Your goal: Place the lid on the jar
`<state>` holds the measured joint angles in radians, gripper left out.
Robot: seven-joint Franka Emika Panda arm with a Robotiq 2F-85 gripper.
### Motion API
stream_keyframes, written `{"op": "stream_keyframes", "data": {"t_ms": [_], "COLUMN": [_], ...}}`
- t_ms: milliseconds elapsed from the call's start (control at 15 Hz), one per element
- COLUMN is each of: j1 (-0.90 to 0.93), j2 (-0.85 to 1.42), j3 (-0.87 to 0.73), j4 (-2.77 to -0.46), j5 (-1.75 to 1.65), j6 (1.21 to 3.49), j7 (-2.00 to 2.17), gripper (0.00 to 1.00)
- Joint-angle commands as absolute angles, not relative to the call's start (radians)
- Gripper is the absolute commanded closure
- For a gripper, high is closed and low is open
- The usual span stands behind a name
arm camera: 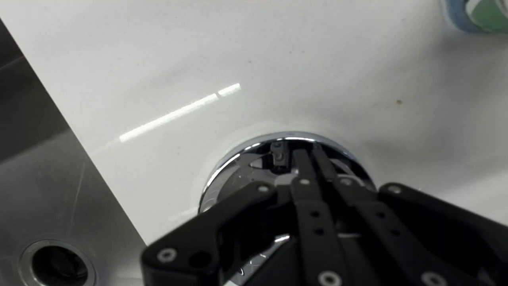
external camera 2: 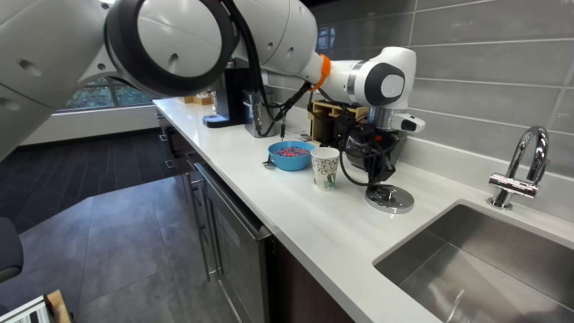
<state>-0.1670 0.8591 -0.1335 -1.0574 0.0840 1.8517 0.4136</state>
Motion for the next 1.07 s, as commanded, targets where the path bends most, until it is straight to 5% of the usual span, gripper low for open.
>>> {"op": "stream_keyframes", "data": {"t_ms": [0, 467, 533, 600, 733, 1000], "j1": [-0.179, -0.192, -0.193, -0.192, -0.193, -0.187], "j2": [0.792, 0.827, 0.837, 0.846, 0.866, 0.904], "j3": [-0.119, -0.119, -0.118, -0.118, -0.114, -0.126], "j4": [-1.1, -1.049, -1.04, -1.034, -1.017, -0.978], "j5": [0.121, 0.124, 0.124, 0.121, 0.125, 0.118], "j6": [1.844, 1.903, 1.908, 1.921, 1.932, 1.942], "j7": [0.419, 0.423, 0.426, 0.424, 0.429, 0.435], "gripper": [1.0, 1.0, 0.95, 0.73, 0.7, 0.42]}}
